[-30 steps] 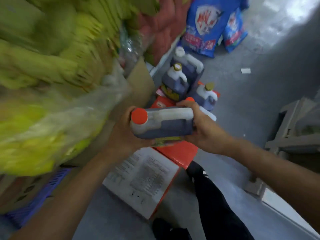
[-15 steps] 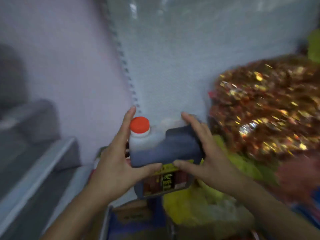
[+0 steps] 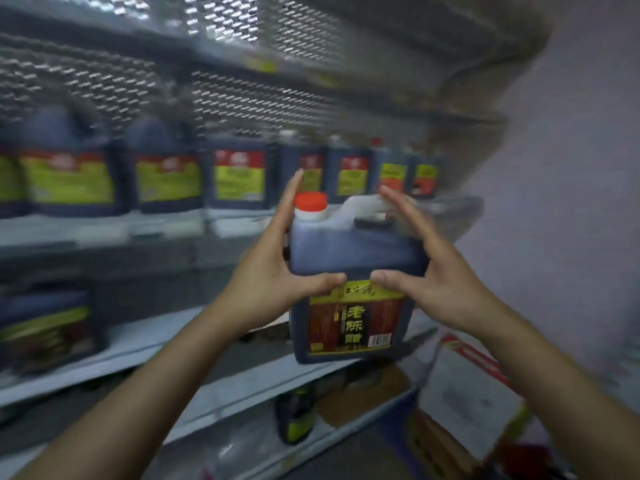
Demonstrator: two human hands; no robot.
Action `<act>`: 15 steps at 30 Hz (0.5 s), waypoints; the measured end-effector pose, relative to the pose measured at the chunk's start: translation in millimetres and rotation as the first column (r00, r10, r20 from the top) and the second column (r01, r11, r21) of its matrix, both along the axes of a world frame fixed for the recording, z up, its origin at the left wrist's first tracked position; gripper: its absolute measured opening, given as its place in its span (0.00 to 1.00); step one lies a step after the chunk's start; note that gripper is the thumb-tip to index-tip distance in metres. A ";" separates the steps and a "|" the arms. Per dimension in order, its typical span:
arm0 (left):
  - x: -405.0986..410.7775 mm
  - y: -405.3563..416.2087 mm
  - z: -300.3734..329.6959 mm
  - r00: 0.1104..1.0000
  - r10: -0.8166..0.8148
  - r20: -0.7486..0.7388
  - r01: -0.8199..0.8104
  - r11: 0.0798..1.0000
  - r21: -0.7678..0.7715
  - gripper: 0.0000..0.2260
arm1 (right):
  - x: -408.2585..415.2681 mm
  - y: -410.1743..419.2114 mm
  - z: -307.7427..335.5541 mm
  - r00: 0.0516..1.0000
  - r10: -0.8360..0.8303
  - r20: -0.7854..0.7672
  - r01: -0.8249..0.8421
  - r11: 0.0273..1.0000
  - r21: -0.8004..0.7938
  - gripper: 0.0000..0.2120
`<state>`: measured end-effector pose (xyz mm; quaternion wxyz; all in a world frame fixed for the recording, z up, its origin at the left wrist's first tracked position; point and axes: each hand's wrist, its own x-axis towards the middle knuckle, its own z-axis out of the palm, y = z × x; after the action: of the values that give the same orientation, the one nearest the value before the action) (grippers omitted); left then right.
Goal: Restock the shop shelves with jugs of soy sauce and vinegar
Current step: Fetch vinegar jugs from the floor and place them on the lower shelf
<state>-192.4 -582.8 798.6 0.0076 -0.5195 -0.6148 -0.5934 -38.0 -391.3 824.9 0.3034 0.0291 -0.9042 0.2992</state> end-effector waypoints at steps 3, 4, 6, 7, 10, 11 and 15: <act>-51.4 -58.7 -29.9 0.986 0.158 0.052 -0.156 0.987 -0.034 0.54 | -78.9 -37.5 -24.1 0.988 0.147 0.050 -0.146 0.989 -0.013 0.44; -69.8 -77.9 -42.7 0.975 0.212 0.069 -0.208 0.977 -0.052 0.54 | -107.4 -50.6 -36.9 0.980 0.188 0.071 -0.187 0.982 -0.025 0.45; -101.9 -108.0 -69.2 0.952 0.296 0.079 -0.288 0.953 -0.094 0.52 | -155.2 -70.8 -65.1 0.961 0.256 0.107 -0.251 0.966 -0.055 0.45; -120.4 -123.2 -84.0 0.942 0.326 0.082 -0.317 0.942 -0.112 0.51 | -181.5 -81.1 -81.6 0.949 0.289 0.127 -0.281 0.957 -0.078 0.46; -172.4 -157.9 -125.2 0.911 0.400 0.104 -0.378 0.908 -0.181 0.49 | -250.0 -107.8 -128.7 0.919 0.338 0.204 -0.318 0.940 -0.125 0.47; -187.0 -165.6 -135.9 0.903 0.417 0.105 -0.389 0.897 -0.212 0.49 | -267.1 -114.7 -142.5 0.911 0.345 0.228 -0.318 0.937 -0.146 0.47; -258.4 -184.8 -175.7 0.887 0.440 0.139 -0.381 0.868 -0.319 0.46 | -339.7 -133.7 -185.1 0.892 0.350 0.286 -0.290 0.929 -0.230 0.46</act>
<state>-450.8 -767.6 622.9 -0.0039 -0.3071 -0.7871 -0.5348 -377.7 -525.0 639.8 0.0992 0.1011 -0.8931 0.4269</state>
